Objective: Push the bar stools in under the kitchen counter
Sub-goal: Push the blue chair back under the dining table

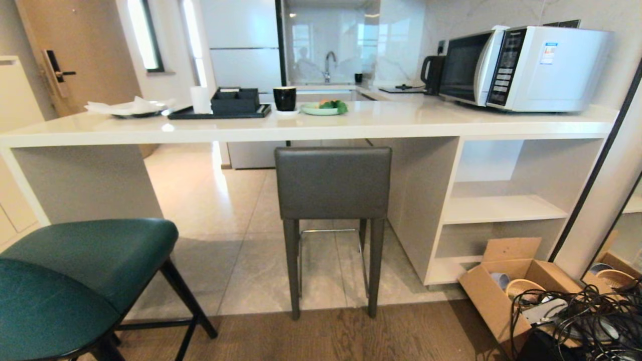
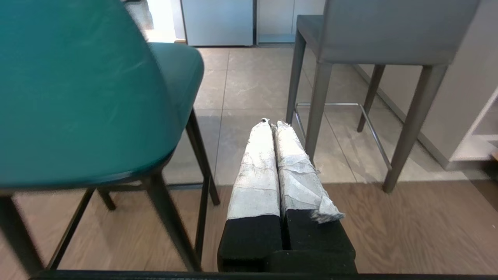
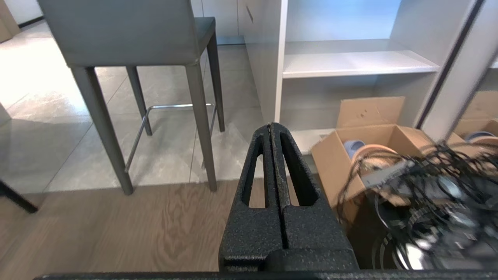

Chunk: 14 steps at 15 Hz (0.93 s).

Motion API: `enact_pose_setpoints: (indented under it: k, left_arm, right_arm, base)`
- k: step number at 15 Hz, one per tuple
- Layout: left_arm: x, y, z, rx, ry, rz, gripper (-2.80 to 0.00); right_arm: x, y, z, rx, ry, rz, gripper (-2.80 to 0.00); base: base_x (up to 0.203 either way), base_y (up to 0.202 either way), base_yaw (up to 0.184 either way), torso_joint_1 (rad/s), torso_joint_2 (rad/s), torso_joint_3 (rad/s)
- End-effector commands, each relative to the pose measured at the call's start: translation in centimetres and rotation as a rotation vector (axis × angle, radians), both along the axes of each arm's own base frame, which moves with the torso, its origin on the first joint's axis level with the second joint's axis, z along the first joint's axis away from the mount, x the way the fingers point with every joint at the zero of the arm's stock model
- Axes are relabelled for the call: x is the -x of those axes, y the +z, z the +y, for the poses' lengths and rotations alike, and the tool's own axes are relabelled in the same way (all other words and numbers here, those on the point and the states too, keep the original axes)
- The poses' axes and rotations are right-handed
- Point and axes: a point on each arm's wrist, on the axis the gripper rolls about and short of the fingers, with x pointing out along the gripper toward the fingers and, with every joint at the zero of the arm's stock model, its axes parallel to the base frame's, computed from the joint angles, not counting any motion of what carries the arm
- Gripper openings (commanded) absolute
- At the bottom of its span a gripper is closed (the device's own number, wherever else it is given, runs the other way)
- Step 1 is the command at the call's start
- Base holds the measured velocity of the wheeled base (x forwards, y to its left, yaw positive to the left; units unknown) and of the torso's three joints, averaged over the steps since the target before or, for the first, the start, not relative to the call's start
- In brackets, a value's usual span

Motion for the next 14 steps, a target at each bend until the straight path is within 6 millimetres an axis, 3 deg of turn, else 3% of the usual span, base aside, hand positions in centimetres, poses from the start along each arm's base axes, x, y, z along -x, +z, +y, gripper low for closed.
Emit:
enact_pose_setpoints:
  k: [1, 10, 14]
  left_arm:
    - [-0.02, 0.0, 0.0, 0.0, 0.0, 0.002, -2.8]
    - [-0.02, 0.0, 0.0, 0.006, -0.001, 0.002, -2.8]
    - [-0.02, 0.0, 0.0, 0.006, -0.001, 0.002, -2.8]
  right_arm:
    - [-0.01, 0.0, 0.0, 0.0, 0.0, 0.002, -2.8]
    - [-0.01, 0.0, 0.0, 0.0, 0.0, 0.002, -2.8]
    - [-0.01, 0.0, 0.0, 0.0, 0.0, 0.002, -2.8]
  base:
    - [-0.184, 0.0, -0.002, 0.002, 0.0, 0.0]
    - [-0.013, 0.0, 0.0, 0.0, 0.0, 0.0]
    - [0.001, 0.137, -0.002, 0.001, 0.0, 0.001]
